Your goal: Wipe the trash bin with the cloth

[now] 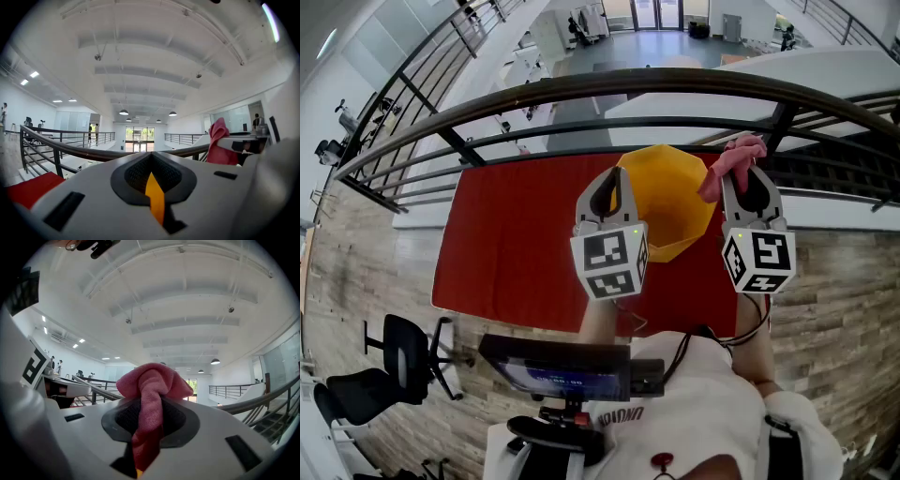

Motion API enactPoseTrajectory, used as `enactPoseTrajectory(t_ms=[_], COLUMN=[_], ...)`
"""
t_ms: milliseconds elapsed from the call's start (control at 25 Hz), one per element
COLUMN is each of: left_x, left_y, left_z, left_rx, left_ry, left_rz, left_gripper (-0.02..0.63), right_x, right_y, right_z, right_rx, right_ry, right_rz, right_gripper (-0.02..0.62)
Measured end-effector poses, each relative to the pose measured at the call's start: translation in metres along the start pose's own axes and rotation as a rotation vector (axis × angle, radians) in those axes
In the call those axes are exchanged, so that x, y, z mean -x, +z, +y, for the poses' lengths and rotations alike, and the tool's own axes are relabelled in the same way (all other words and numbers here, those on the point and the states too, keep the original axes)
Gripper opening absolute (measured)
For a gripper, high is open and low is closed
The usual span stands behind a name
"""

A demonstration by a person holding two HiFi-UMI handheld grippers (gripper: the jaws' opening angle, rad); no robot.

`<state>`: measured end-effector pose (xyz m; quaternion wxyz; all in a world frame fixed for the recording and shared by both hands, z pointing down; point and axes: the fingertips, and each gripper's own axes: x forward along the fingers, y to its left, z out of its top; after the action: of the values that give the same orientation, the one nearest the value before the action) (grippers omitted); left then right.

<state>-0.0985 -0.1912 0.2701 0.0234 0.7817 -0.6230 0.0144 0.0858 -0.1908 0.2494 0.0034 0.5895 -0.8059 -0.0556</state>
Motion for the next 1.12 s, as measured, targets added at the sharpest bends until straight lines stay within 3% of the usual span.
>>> enactPoseTrajectory(t_ms=[520, 800, 920, 1040, 1120], left_x=[-0.001, -0.001, 0.003, 0.009, 0.015], left_y=[0.000, 0.001, -0.001, -0.014, -0.030], left_z=[-0.002, -0.005, -0.018, -0.053, -0.076], left_rx=[-0.014, -0.076, -0.148, -0.216, -0.325], left_ry=[-0.012, -0.046, -0.159, -0.386, -0.512], left_rz=[0.007, 0.015, 0.036, 0.114, 0.208], left_gripper=[0.003, 0.003, 0.003, 0.003, 0.004], right_x=[-0.001, 0.011, 0.025, 0.039, 0.047], right_y=[0.001, 0.013, 0.011, -0.009, -0.027], right_z=[0.001, -0.010, -0.023, -0.043, -0.052], right_rx=[-0.015, -0.047, -0.064, -0.105, -0.150], right_ry=[-0.001, -0.021, -0.030, -0.017, 0.001], right_rz=[-0.007, -0.042, -0.029, 0.022, 0.068], right_gripper=[0.098, 0.098, 0.098, 0.098, 0.098])
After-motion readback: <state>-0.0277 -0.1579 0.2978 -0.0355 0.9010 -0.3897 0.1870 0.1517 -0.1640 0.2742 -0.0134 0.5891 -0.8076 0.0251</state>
